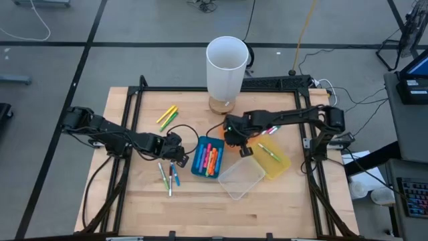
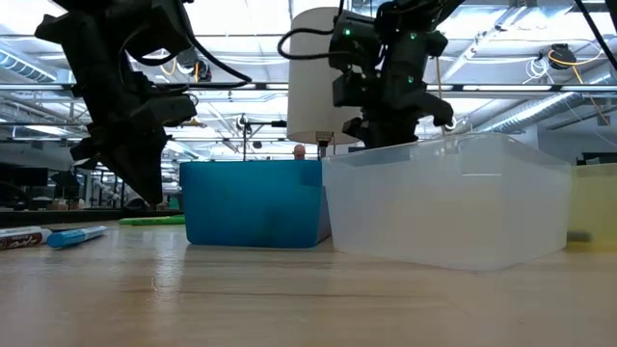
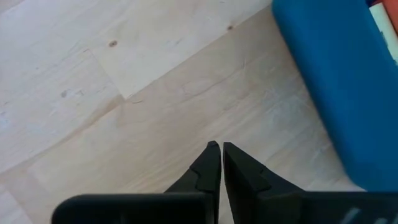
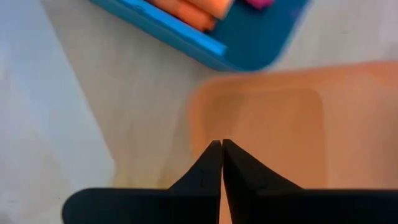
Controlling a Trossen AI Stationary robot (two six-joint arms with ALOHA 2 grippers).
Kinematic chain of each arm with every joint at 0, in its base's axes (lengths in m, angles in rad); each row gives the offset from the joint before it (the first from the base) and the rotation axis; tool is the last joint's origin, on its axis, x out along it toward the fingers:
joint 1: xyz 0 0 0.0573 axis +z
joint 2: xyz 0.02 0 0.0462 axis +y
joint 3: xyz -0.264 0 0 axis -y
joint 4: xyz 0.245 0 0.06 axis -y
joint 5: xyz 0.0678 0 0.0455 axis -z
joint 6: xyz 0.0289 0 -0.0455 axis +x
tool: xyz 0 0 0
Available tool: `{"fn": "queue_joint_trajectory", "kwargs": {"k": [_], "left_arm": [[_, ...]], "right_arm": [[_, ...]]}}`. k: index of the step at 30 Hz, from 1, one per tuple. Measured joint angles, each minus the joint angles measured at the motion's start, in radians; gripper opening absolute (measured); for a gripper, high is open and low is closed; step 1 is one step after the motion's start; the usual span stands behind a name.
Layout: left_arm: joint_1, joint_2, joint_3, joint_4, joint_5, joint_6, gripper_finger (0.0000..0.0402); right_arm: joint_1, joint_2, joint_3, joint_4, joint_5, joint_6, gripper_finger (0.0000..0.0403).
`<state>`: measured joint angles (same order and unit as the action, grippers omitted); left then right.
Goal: Pick & Place Markers
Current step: Adjust the bins on the table
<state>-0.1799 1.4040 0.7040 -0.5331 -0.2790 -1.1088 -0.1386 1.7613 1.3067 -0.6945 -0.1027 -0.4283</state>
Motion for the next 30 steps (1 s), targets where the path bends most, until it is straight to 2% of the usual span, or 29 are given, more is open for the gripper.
{"fn": "queue_joint_trajectory", "kwargs": {"k": [6,16,20,23,27,30], "left_arm": [[0.0,0.0,0.0,0.008,-0.002,0.003,0.0004],[0.0,0.0,0.0,0.011,-0.003,-0.005,0.0025],[0.0,0.0,0.0,0.011,-0.003,-0.006,0.0025],[0.0,0.0,0.0,0.011,-0.002,-0.009,0.0026],[0.001,0.0,0.0,0.011,-0.003,-0.006,0.0026],[0.002,0.0,0.0,0.011,-0.003,-0.001,0.0026]], "right_arm": [[0.043,0.001,0.0,0.055,-0.007,0.031,0.0],[0.051,0.001,0.0,0.199,0.004,0.05,0.0],[0.051,-0.013,-0.001,0.113,0.142,0.053,0.0],[0.05,-0.044,-0.001,-0.028,0.177,0.07,0.0],[0.07,-0.047,-0.004,-0.126,0.104,0.104,0.0],[0.084,-0.053,-0.014,-0.095,0.001,0.093,0.0]]}}
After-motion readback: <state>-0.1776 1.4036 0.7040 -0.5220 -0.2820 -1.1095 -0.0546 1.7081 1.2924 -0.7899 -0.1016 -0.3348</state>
